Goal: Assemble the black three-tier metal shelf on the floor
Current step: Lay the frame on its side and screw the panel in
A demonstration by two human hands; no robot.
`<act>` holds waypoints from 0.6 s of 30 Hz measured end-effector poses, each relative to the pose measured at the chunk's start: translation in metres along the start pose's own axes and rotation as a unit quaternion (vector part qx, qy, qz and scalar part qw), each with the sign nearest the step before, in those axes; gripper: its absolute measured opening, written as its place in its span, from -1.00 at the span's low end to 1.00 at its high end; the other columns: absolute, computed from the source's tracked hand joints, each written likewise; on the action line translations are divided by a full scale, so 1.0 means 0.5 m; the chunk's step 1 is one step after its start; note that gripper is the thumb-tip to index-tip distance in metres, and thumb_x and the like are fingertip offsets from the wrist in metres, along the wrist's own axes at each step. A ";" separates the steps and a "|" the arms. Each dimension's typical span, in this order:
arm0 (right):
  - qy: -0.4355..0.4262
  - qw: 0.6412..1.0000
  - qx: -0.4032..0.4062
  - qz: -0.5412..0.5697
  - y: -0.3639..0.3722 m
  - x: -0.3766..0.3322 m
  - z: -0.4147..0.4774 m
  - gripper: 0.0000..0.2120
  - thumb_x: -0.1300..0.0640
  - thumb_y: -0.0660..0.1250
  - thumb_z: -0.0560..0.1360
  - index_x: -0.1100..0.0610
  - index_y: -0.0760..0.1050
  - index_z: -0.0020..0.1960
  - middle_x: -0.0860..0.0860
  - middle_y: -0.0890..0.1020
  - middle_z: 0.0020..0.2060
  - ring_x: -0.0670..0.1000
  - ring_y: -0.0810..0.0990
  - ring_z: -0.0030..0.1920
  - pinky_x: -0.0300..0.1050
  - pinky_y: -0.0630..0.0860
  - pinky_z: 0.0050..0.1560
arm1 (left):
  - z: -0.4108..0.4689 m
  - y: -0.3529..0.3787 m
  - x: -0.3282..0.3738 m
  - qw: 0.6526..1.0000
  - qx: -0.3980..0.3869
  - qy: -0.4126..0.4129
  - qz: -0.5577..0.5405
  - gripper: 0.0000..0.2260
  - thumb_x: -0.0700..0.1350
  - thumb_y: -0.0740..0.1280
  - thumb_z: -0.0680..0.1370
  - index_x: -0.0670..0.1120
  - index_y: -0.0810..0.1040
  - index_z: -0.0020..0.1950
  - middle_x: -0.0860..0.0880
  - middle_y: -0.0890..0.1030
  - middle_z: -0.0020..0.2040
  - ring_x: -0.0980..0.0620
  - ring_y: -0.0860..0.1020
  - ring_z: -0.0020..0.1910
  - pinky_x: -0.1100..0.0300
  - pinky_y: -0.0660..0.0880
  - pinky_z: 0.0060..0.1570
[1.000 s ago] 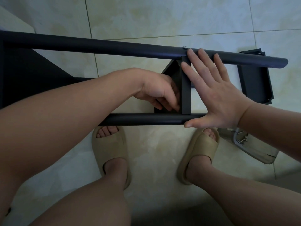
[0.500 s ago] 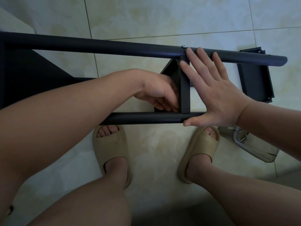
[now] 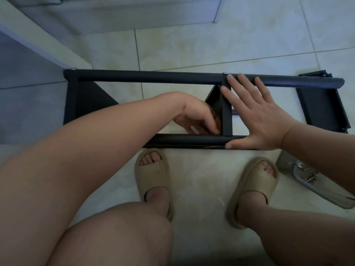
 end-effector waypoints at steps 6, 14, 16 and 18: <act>0.014 0.999 -0.052 -0.007 -0.020 -0.003 0.009 0.19 -0.68 -0.18 0.33 0.12 -0.22 0.66 0.10 -0.25 0.63 0.13 -0.30 0.62 0.20 -0.26 0.60 | -0.072 0.016 0.021 0.934 0.178 -0.115 0.289 -0.87 -0.04 0.27 0.61 0.01 0.60 -0.04 0.03 0.64 0.05 0.04 0.61 -0.03 0.09 0.58 -0.07; 0.085 0.986 -0.134 0.044 -0.082 -0.005 0.020 0.22 -0.67 0.16 0.23 -0.06 -0.17 0.66 -0.07 -0.23 0.64 0.02 -0.24 0.63 0.22 -0.19 0.60 | -0.179 0.072 0.027 0.918 0.254 -0.164 0.254 -0.54 0.21 0.07 0.68 -0.07 0.57 -0.09 0.05 0.71 -0.31 0.06 0.64 -0.32 0.16 0.50 -0.28; 0.118 0.978 -0.138 0.106 -0.104 -0.005 0.012 0.12 -0.51 0.38 0.30 -0.08 -0.02 0.66 -0.06 0.00 0.65 0.06 -0.02 0.64 0.20 -0.02 0.59 | -0.188 0.088 0.024 0.903 0.271 -0.176 0.282 -0.51 0.31 0.13 0.62 -0.07 0.56 -0.10 0.02 0.70 -0.21 0.00 0.62 -0.16 0.07 0.49 -0.03; 0.161 0.961 -0.143 0.173 -0.119 0.003 -0.012 0.02 -0.38 0.45 0.37 -0.10 0.04 0.64 -0.04 0.21 0.61 0.09 0.19 0.59 0.16 0.16 0.55 | -0.196 0.109 0.022 0.878 0.281 -0.188 0.339 -0.51 0.32 0.27 0.56 -0.11 0.59 0.04 -0.01 0.67 -0.04 -0.06 0.60 -0.02 0.02 0.51 0.11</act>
Point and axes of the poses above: each hand's wrist, its own z-axis towards the middle knuckle, its own y-axis out of the palm, x = y × z, the point moved 3 cm from there along z, towards the middle knuckle
